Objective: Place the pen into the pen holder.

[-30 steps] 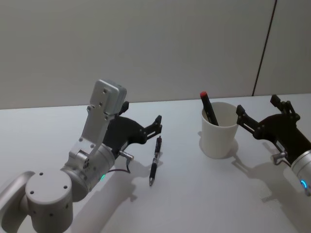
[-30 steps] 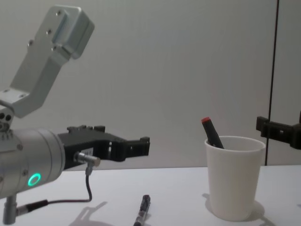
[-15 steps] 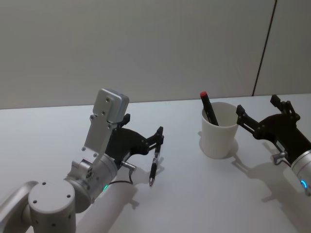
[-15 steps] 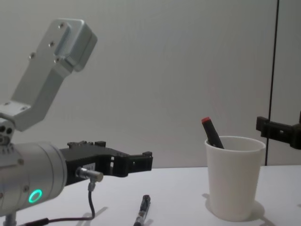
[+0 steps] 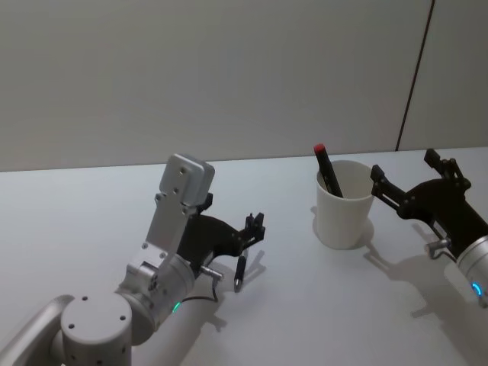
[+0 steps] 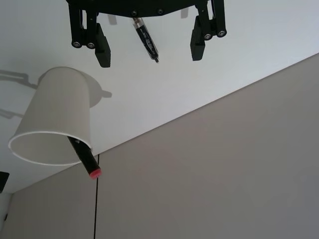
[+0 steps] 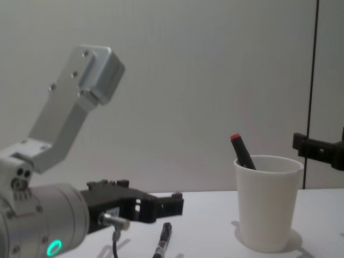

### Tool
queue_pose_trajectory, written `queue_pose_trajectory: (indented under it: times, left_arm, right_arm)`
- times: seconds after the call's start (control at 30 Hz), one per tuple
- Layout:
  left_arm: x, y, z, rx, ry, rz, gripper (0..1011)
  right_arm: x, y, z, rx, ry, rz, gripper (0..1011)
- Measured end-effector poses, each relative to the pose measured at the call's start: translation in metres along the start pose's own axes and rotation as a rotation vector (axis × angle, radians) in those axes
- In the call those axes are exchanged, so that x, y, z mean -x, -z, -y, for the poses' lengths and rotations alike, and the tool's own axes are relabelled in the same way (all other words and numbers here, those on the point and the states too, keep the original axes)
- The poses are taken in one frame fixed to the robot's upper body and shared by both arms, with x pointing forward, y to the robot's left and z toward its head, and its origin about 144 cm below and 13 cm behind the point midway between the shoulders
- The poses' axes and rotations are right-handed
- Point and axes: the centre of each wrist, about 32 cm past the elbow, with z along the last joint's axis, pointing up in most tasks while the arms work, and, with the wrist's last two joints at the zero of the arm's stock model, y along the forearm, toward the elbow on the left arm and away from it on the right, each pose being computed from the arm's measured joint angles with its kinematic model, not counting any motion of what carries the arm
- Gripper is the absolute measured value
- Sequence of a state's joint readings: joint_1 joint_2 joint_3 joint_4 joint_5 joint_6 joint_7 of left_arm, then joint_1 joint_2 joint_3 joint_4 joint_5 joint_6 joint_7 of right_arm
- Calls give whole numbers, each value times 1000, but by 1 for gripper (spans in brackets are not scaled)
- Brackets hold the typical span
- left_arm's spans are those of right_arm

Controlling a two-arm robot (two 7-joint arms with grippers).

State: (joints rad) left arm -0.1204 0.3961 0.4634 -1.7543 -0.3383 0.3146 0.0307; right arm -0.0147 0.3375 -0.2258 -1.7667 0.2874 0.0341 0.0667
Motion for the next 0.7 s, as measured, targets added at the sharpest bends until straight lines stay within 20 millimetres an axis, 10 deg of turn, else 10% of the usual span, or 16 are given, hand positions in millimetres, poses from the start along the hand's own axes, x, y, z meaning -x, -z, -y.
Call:
queue_pose_trajectory:
  times: [0.7]
  left_arm:
    - [9, 25, 0, -58, 13, -3, 1001]
  right_arm:
    - [0, 0, 0, 0, 0, 0, 1002]
